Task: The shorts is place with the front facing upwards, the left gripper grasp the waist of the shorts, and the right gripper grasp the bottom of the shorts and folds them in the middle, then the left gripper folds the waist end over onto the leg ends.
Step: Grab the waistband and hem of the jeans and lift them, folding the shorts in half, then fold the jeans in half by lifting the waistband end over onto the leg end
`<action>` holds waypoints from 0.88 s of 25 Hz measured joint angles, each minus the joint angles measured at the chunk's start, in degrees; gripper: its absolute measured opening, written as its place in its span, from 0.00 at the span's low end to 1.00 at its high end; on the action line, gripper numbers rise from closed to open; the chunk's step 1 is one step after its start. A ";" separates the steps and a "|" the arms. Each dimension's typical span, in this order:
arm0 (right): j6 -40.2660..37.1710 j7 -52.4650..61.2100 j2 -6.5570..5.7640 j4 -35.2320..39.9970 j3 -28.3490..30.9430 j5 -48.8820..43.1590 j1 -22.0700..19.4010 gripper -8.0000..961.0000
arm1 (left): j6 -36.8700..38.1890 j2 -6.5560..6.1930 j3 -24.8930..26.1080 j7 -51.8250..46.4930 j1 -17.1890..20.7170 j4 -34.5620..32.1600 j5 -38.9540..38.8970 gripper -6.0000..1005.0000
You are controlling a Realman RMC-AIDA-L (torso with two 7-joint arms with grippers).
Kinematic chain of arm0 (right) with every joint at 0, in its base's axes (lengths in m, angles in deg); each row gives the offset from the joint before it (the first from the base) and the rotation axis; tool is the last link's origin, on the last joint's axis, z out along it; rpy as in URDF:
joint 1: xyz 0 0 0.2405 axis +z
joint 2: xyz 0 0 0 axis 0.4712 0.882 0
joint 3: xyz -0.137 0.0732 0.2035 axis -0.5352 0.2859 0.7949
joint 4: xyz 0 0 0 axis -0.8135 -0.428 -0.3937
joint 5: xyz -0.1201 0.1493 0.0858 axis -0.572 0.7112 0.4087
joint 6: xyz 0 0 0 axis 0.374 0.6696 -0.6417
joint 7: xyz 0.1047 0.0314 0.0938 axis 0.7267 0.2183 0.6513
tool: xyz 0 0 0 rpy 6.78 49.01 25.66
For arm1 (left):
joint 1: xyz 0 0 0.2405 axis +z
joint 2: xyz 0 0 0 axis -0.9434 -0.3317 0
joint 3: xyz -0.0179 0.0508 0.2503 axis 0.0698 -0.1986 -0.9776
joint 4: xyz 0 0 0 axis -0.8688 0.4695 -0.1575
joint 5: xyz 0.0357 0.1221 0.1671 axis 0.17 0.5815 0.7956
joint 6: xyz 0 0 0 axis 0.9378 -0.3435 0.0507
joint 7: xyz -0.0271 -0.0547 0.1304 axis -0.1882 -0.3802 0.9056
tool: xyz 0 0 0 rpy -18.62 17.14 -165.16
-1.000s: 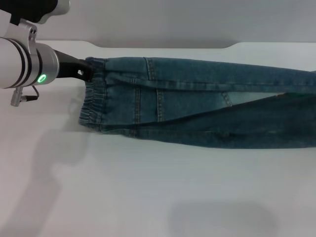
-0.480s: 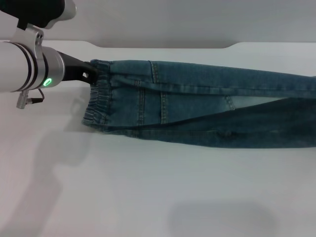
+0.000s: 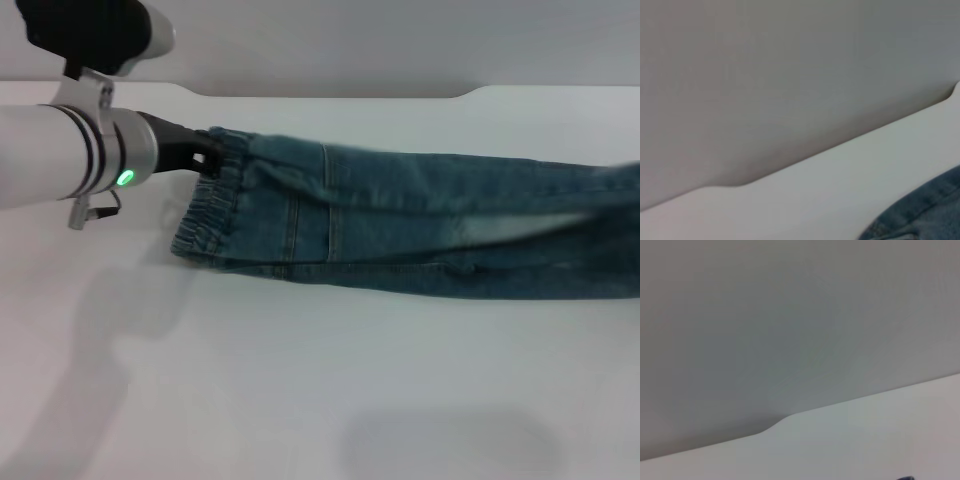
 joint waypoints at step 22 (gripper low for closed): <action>-0.64 -24.85 0.42 1.21 -2.18 14.91 -4.54 0.82 | -1.54 -0.09 -0.85 -0.48 2.80 3.58 -0.21 0.73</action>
